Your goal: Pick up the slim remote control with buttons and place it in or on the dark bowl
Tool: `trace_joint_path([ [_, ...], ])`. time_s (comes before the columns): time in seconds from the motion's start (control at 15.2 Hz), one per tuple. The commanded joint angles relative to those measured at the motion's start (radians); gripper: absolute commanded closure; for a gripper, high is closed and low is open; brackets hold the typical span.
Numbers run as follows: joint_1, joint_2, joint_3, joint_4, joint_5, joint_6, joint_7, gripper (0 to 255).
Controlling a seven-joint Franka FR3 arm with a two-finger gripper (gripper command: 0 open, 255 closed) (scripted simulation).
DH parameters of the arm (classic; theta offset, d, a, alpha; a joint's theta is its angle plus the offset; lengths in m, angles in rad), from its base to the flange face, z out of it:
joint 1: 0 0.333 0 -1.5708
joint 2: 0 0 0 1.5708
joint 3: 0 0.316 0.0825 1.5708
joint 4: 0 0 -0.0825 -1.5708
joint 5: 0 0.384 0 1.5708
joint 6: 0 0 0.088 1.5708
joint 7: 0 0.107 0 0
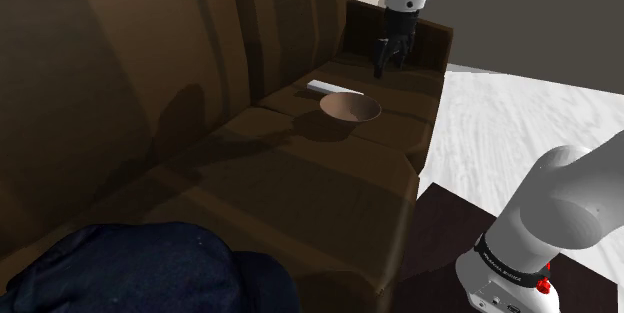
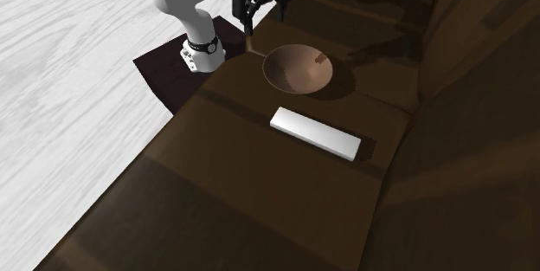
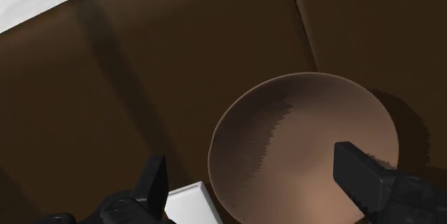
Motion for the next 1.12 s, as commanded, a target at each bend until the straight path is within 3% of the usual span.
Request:
trace_joint_path([
  [0.0,0.0,0.067,-0.022,0.031,0.007,0.036,-0.037,0],
  [0.53,-0.002,0.375,-0.083,0.24,0.076,0.123,-0.181,0],
  [1.06,-0.033,0.71,-0.096,0.554,0.174,0.118,-0.315,0],
])
